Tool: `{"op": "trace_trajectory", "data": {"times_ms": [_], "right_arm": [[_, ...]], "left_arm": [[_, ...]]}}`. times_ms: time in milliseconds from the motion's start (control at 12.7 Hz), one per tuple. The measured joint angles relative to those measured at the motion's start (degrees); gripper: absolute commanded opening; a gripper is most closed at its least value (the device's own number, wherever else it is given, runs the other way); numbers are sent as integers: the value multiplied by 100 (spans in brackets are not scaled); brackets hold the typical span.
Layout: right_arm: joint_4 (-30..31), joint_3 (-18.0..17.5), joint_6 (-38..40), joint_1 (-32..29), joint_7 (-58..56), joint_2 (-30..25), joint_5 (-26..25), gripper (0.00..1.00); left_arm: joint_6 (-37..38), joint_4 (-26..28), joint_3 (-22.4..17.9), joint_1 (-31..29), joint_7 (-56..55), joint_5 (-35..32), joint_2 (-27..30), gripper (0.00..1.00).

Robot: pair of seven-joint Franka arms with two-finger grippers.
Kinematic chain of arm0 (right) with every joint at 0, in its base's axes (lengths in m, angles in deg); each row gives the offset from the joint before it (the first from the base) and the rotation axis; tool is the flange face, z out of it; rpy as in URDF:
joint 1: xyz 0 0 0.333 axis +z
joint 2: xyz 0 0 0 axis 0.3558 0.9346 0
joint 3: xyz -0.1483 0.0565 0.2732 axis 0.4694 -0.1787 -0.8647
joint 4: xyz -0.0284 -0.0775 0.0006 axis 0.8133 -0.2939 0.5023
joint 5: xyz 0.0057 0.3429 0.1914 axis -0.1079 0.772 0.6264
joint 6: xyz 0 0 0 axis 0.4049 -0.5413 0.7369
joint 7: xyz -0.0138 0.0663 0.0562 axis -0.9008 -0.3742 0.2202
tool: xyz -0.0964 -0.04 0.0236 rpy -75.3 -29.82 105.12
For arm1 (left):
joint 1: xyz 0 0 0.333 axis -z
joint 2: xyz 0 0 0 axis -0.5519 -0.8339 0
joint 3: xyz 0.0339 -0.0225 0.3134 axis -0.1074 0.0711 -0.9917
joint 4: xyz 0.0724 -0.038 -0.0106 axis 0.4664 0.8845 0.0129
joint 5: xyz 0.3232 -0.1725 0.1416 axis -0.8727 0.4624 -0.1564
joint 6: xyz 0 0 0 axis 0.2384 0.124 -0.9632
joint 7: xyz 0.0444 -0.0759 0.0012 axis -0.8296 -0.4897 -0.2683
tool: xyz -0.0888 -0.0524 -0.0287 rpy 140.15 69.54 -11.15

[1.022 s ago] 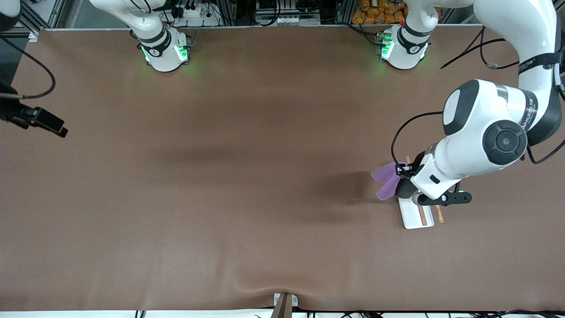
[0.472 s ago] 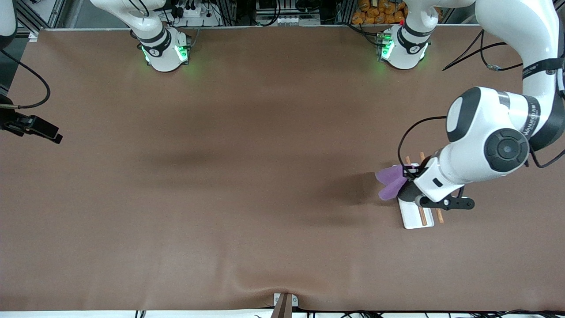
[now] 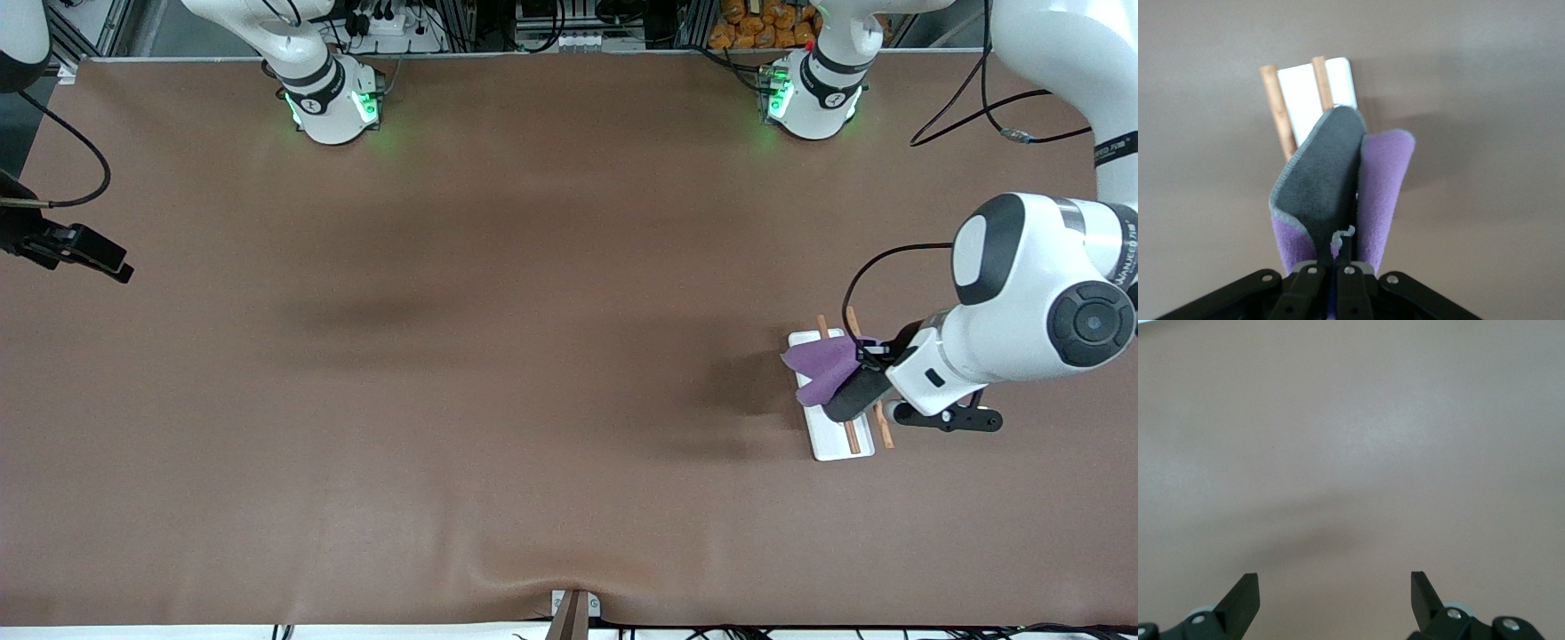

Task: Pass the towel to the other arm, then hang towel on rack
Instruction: 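Drape the towel over the wooden dowels with the left gripper, then open the left gripper to release the towel on the rack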

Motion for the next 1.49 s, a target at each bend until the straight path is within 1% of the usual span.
{"op": "trace_trajectory", "data": {"times_ms": [315, 629, 865, 944, 1022, 1101, 1494], "right_arm": [[-116, -7, 86, 0, -16, 0, -8, 100], [-179, -25, 288, 1, -53, 1, -34, 100], [-331, -52, 367, 7, -457, -1, -33, 100], [-344, -50, 378, 6, -492, 0, -23, 100], [-344, -49, 379, 5, -502, 4, 0, 100], [-344, -44, 380, 5, -504, 8, 41, 100], [-344, -39, 380, 4, -517, 9, 137, 100]], "left_arm": [[0, 113, -2, -450, 219, -1, -48, 0], [1, 212, 1, -709, 223, -1, -69, 0], [0, 251, 4, -999, 225, 7, -218, 0], [-2, 251, 7, -1058, 225, 14, -282, 5], [-4, 251, 9, -1086, 225, 15, -345, 56], [-6, 251, 9, -1096, 225, 16, -396, 100], [-9, 207, 24, -1100, 225, 17, -439, 100]]}}
